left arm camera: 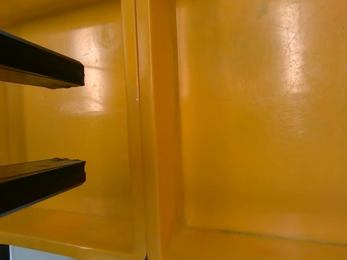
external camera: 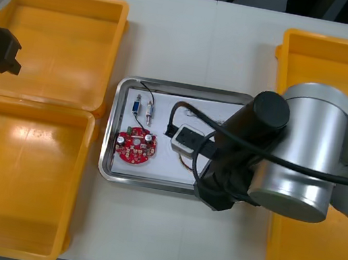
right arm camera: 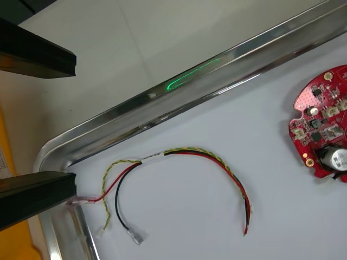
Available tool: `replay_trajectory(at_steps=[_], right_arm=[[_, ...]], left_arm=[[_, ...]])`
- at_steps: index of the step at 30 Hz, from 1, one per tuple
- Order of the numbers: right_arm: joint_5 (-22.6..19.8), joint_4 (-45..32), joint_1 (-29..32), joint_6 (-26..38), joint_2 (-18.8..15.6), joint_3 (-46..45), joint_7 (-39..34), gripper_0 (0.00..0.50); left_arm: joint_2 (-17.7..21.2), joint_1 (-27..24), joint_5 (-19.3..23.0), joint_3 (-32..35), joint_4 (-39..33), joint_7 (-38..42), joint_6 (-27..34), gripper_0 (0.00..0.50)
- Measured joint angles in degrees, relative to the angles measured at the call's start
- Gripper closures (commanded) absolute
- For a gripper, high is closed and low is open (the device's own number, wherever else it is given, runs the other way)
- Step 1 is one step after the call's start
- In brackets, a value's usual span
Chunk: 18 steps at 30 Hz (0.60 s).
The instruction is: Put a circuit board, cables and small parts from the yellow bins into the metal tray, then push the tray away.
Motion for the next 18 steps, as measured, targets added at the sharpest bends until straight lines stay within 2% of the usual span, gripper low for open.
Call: replay_trajectory(at_steps=[3,7,11,14,18], right_arm=[[0.5,1.3,-1.3,-1.0,0.1,2.6,0.0,0.0],[2.3,3.2,-2.8,-2.5,0.3,5.7,0.3,0.0],[4.8,4.0,-4.9,-4.7,0.5,9.9,2.5,0.0],[7.2,4.0,-6.5,-6.5,0.7,13.9,3.2,0.0],[8.7,4.7,-7.6,-8.1,1.4,17.2,3.2,0.0]], left_arm=[[0.0,0.0,0.0,0.0,0.0,0.0,0.0,0.111],[0.0,0.0,0.0,0.0,0.0,0.0,0.0,0.042],[0.0,0.0,0.0,0.0,0.0,0.0,0.0,0.032],[0.0,0.1,0.0,0.0,-0.1,0.0,0.0,0.002],[0.0,0.1,-0.1,0.0,-0.1,0.0,0.0,0.0]])
